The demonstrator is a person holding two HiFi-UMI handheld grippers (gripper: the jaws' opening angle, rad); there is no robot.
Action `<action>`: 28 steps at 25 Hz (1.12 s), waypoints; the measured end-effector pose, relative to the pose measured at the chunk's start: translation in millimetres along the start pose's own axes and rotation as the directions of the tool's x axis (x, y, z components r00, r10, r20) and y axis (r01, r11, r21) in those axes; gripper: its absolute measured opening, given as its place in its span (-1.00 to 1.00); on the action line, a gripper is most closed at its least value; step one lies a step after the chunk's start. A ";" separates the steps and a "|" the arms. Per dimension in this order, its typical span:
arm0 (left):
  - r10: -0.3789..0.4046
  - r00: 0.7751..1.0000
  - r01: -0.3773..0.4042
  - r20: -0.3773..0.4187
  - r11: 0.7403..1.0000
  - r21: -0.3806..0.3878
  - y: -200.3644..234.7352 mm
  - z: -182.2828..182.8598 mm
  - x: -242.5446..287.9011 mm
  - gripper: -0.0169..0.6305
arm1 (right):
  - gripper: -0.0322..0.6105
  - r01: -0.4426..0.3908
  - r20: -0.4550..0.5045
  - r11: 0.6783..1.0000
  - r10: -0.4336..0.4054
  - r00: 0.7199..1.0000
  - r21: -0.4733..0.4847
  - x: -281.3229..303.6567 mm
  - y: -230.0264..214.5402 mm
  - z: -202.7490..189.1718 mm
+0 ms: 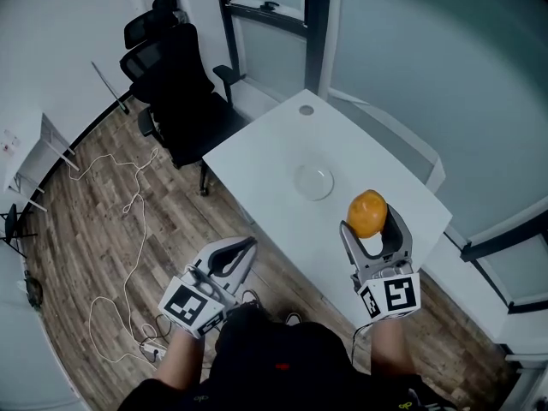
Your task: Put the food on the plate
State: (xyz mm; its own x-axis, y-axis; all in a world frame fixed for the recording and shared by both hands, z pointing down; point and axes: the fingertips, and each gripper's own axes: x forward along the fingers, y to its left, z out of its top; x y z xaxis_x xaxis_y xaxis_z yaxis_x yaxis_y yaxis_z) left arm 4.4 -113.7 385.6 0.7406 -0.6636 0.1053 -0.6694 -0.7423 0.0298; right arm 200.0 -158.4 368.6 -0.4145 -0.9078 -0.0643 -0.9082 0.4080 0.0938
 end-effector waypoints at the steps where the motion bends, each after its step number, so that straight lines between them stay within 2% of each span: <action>1: -0.012 1.000 0.012 -0.001 1.000 -0.004 7.8 -1.4 7.8 -0.84 | 0.26 0.012 -0.006 1.000 -0.012 1.000 0.001 7.5 -4.7 -3.5; 9: -0.145 0.989 0.145 0.010 0.989 -0.028 99.4 7.1 72.4 -0.84 | 0.26 0.136 -0.063 0.990 -0.138 0.988 -0.023 83.0 -18.6 -18.1; 15: -0.246 0.969 0.245 -0.008 0.969 -0.010 170.0 11.1 110.3 -0.84 | 0.26 0.204 -0.113 0.978 -0.208 0.971 -0.052 152.9 -15.8 -28.4; 18: -0.282 0.959 0.282 -0.011 0.959 -0.030 202.1 6.3 121.5 -0.84 | 0.26 0.243 -0.156 0.968 -0.249 0.956 -0.058 181.2 -15.6 -44.9; 24: -0.306 0.951 0.300 -0.045 0.949 -0.096 254.3 -22.5 135.3 -0.84 | 0.26 0.289 -0.252 0.955 -0.296 0.921 -0.063 220.0 -22.0 -91.6; 28: -0.290 0.955 0.283 -0.063 0.953 -0.107 272.0 -42.0 144.4 -0.84 | 0.26 0.299 -0.374 0.954 -0.286 0.883 -0.023 239.3 -39.7 -160.5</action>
State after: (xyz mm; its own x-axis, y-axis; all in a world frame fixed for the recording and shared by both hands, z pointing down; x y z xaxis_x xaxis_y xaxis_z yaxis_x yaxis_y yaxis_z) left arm -73.2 -407.6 450.7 0.8977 -0.4125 0.1549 -0.4351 -0.8852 0.1644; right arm 146.4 -407.5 508.9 -0.0844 -0.9540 0.2877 -0.9889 0.1156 0.0931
